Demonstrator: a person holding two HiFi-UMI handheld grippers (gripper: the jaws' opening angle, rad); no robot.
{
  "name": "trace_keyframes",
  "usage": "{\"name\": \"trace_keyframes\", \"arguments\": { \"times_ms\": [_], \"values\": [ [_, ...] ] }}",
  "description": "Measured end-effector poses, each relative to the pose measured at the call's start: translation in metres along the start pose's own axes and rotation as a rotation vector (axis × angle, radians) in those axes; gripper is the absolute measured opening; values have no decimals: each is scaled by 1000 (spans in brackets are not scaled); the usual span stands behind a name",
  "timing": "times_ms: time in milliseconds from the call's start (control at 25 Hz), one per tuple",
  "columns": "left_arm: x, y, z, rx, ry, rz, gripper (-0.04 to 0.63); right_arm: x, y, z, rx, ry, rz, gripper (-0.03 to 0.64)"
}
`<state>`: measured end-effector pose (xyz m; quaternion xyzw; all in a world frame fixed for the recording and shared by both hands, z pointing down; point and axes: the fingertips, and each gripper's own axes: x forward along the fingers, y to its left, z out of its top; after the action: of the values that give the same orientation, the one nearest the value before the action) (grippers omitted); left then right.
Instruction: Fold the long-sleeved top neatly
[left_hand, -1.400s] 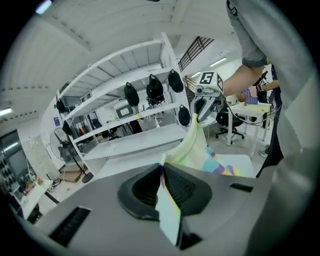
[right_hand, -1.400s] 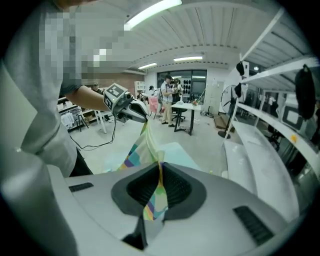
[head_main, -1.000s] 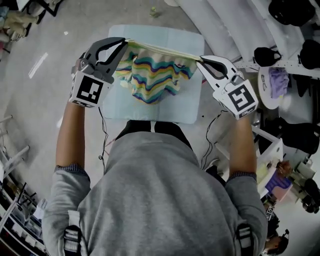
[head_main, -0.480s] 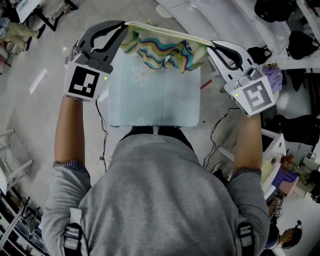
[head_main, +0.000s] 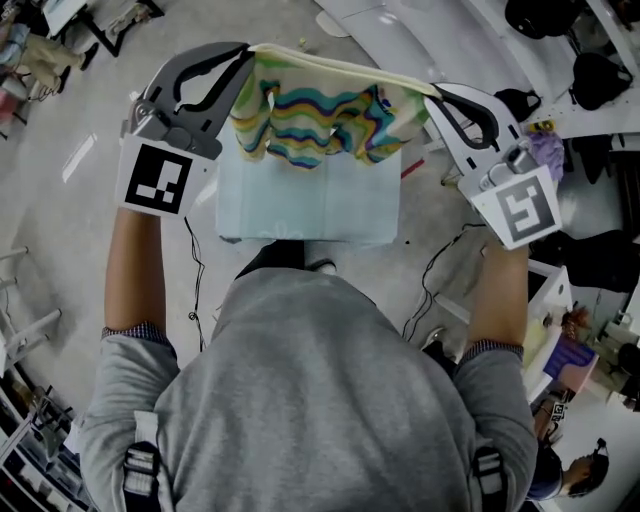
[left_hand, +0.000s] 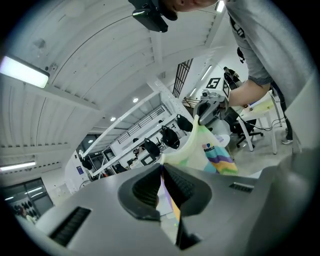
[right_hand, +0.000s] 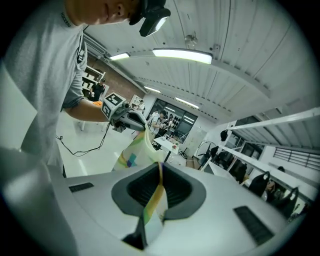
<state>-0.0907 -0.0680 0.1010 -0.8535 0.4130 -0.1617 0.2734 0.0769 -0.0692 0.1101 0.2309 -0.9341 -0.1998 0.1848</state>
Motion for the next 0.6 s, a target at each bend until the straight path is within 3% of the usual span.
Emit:
{"name": "trace_keyframes", "arguments": {
  "times_ms": [240, 600],
  "values": [
    [-59, -37, 36, 24, 43, 37, 35, -41, 50, 25, -18, -37, 46, 32],
    [-129, -90, 76, 23, 63, 33, 35, -100, 114, 56, -14, -66, 39, 32]
  ]
}}
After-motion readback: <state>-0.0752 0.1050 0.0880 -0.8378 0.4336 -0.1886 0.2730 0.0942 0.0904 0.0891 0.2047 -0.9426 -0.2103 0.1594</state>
